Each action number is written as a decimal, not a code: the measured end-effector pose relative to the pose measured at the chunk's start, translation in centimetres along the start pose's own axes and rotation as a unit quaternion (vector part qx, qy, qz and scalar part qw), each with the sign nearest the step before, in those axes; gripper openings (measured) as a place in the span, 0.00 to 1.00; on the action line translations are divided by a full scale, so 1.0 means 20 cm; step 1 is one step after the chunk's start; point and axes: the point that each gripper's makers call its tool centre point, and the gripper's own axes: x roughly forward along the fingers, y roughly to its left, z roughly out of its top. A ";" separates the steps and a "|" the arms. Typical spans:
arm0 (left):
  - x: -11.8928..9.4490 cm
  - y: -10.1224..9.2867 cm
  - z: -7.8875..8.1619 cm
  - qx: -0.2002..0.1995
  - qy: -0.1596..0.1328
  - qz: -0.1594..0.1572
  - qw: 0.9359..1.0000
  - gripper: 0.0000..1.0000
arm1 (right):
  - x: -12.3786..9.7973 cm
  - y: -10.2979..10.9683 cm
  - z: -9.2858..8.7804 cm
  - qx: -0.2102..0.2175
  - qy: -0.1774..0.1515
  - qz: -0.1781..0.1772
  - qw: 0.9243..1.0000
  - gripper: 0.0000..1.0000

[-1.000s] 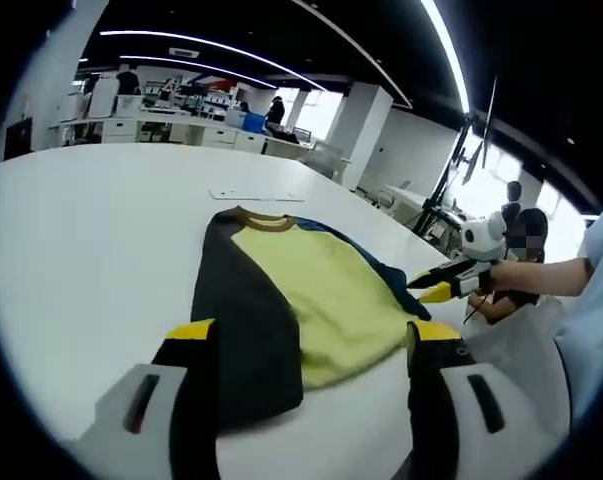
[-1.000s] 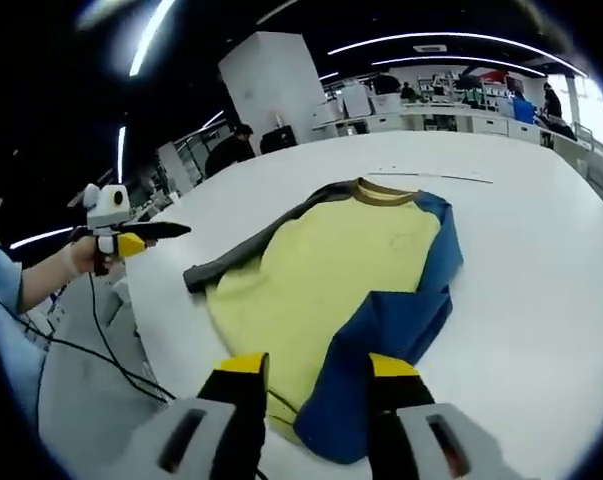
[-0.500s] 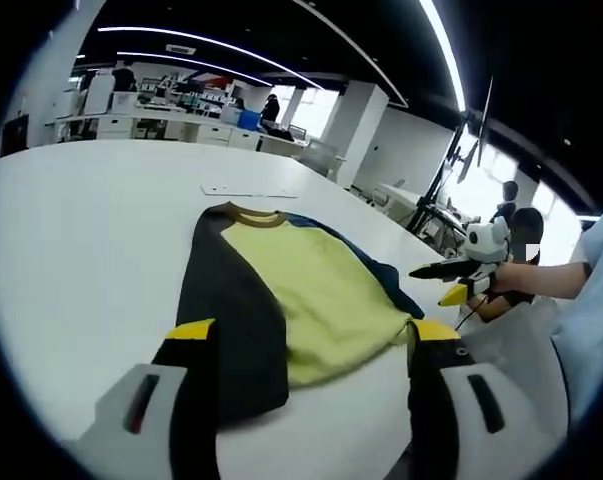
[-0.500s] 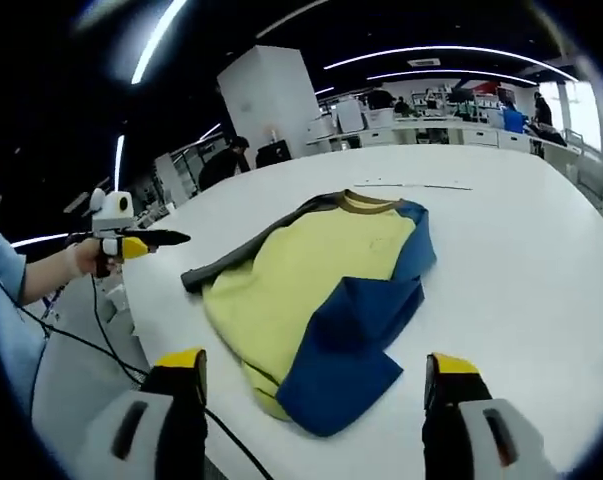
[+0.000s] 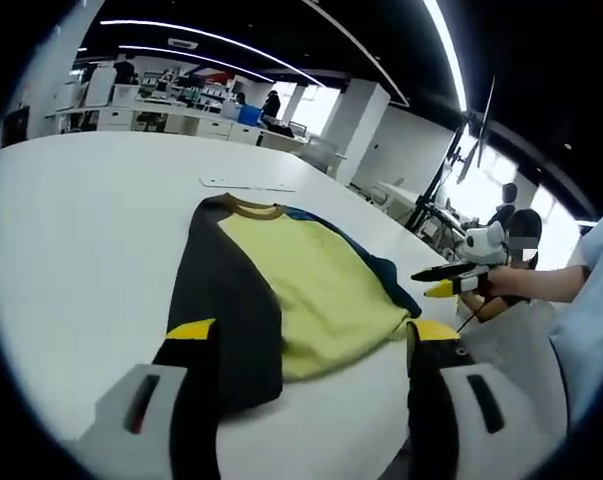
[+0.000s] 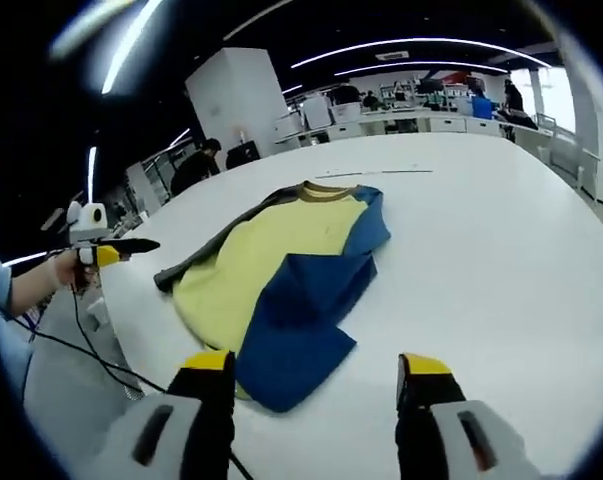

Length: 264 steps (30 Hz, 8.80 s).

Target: Fold the garment on the visible template until the final outline fits inside the template.

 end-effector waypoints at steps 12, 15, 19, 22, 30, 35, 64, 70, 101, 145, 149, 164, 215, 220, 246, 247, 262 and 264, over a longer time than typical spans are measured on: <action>-0.03 0.03 -0.04 -0.018 -0.003 0.011 1.000 0.72 | 0.14 -0.06 -0.03 -0.024 0.033 -0.034 0.999 0.25; -0.04 0.03 -0.04 -0.020 -0.006 0.012 1.000 0.72 | 0.15 -0.04 -0.04 -0.029 0.039 -0.030 0.998 0.23; -0.05 0.04 -0.04 -0.021 -0.005 0.014 1.000 0.72 | 0.17 -0.03 -0.05 -0.029 0.044 -0.028 0.998 0.20; -0.05 0.04 -0.04 -0.022 -0.006 0.015 1.000 0.72 | 0.17 -0.03 -0.05 -0.024 0.046 -0.025 0.998 0.16; -0.04 0.03 -0.04 -0.022 -0.003 0.015 1.000 0.72 | 0.16 -0.04 -0.05 -0.008 0.045 -0.030 0.999 0.00; -0.03 0.03 -0.05 -0.023 0.002 0.013 1.000 0.72 | 0.13 -0.06 -0.05 0.003 0.039 -0.029 0.999 0.00; 0.04 0.04 0.06 0.005 -0.007 0.024 1.000 0.69 | -0.49 -0.98 0.20 0.048 -0.023 -0.223 0.973 0.00; 0.08 0.06 0.09 0.002 -0.008 0.029 1.000 0.69 | -0.51 -1.15 0.26 0.055 -0.028 -0.247 0.967 0.00; 0.18 0.13 0.06 -0.029 0.005 0.046 0.999 0.69 | -0.35 -1.72 0.23 0.092 0.007 -0.295 0.951 0.00; 0.07 0.14 0.03 -0.034 -0.015 0.058 0.998 0.69 | -0.35 -1.23 0.39 0.025 -0.044 -0.121 0.991 1.00; 0.03 0.15 0.01 -0.033 -0.015 0.067 0.997 0.69 | -0.37 -1.12 0.42 0.010 -0.050 -0.104 0.993 1.00; -0.24 0.34 -0.22 -0.119 -0.037 0.146 0.981 0.59 | -0.41 -0.74 0.49 -0.030 -0.069 -0.023 0.997 0.99; 0.21 0.43 -0.15 -0.227 -0.016 0.136 0.964 0.00 | -0.48 -0.51 0.23 -0.006 -0.029 -0.015 0.999 0.90; 0.20 0.44 -0.16 -0.225 -0.012 0.137 0.965 0.01 | -0.47 -0.52 0.21 -0.009 -0.023 -0.016 1.000 0.90; 0.11 0.64 -0.16 -0.104 0.027 0.220 0.970 0.26 | -0.49 -0.52 0.16 -0.008 -0.016 -0.015 1.000 0.88; 0.12 0.63 -0.16 -0.105 0.029 0.213 0.971 0.25 | -0.49 -0.52 0.15 -0.006 -0.015 -0.018 1.000 0.88; 0.09 0.67 -0.17 -0.102 0.035 0.217 0.970 0.00 | -0.49 -0.49 0.10 0.002 -0.013 -0.019 1.000 0.88; 0.08 0.67 -0.16 -0.105 0.034 0.214 0.971 0.00 | -0.49 -0.49 0.12 0.001 -0.015 -0.018 1.000 0.88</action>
